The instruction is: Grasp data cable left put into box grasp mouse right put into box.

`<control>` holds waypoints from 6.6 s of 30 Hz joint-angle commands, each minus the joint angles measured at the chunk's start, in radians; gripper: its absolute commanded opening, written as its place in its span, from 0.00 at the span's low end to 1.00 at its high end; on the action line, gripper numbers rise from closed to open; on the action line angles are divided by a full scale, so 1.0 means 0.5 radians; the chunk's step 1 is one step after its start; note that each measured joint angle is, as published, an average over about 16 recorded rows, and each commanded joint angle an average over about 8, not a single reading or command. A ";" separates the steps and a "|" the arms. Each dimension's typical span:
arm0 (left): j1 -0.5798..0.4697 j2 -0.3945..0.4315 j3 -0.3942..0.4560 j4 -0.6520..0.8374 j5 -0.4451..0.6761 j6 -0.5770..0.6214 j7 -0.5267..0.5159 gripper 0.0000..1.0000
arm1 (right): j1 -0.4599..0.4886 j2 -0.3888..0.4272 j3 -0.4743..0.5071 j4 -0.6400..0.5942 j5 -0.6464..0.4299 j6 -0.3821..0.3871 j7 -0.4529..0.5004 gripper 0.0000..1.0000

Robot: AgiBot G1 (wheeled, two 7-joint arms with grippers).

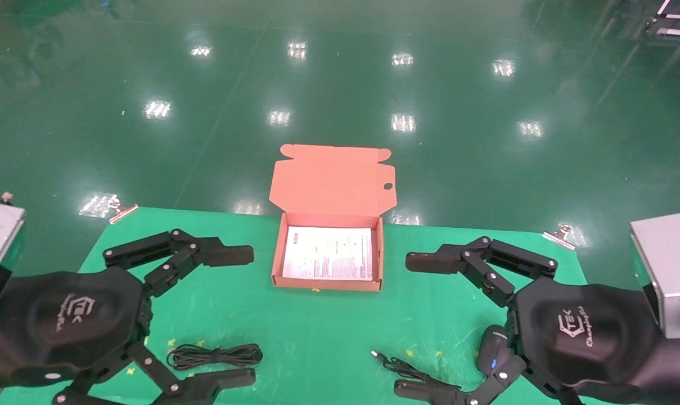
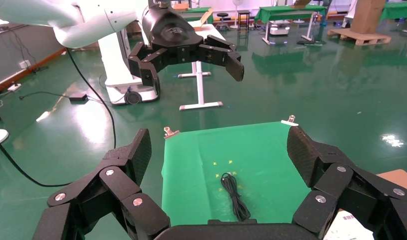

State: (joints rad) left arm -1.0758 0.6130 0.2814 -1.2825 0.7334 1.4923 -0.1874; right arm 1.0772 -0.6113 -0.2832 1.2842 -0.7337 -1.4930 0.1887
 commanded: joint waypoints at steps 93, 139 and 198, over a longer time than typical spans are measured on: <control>-0.644 0.906 1.076 1.220 2.337 -0.648 -0.205 1.00 | 0.660 -0.537 -1.786 0.007 -2.497 0.853 0.582 1.00; -0.732 1.030 1.069 1.619 2.322 -0.752 0.069 0.00 | 0.621 -0.768 -1.816 -0.461 -2.451 0.961 0.372 0.00; -0.850 0.792 1.037 0.629 2.662 -1.148 -0.157 0.00 | 1.206 -0.775 -1.581 -0.108 -2.632 1.117 0.418 0.00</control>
State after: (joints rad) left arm -1.5037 1.0151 0.7994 -0.9506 2.0666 0.9220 -0.2656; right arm 1.6827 -1.0040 -1.0745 1.2155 -2.0452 -0.9328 0.3879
